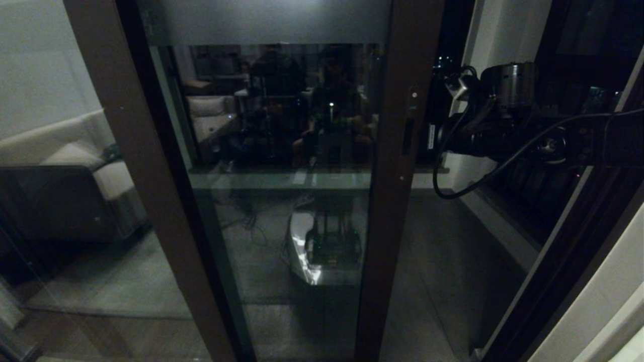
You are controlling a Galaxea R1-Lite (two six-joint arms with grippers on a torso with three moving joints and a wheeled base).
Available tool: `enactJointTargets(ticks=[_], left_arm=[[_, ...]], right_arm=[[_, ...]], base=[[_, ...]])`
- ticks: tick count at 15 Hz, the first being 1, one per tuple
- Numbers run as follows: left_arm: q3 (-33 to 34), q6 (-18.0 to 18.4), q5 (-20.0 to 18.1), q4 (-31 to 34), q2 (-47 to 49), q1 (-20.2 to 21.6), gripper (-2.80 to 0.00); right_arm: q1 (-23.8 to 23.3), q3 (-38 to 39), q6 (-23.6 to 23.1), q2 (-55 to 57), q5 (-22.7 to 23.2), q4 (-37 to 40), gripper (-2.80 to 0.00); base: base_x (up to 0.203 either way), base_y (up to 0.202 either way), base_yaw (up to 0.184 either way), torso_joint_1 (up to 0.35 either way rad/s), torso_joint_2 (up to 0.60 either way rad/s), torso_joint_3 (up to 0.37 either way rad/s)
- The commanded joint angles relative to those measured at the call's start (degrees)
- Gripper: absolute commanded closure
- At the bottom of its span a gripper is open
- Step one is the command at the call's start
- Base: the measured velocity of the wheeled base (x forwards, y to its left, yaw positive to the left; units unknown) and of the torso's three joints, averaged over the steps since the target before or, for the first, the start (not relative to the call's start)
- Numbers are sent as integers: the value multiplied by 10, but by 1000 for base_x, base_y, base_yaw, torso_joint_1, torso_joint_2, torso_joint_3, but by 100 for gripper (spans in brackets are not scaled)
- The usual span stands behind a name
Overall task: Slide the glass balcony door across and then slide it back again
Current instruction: Open the slid door
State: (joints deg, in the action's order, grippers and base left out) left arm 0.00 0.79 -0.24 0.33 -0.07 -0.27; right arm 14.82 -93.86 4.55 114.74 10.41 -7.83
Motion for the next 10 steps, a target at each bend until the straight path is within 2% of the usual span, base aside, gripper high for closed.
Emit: enactJointTargets(ticks=[1, 10], left_arm=[[0, 0, 0, 0, 0, 0, 0], [0, 0, 0, 0, 0, 0, 0]], right_arm=[[5, -8, 4, 10, -2, 0, 0], [30, -51, 6, 34, -4, 1, 0]], base=[[0, 0, 0, 0, 0, 0], [0, 0, 0, 0, 0, 0]])
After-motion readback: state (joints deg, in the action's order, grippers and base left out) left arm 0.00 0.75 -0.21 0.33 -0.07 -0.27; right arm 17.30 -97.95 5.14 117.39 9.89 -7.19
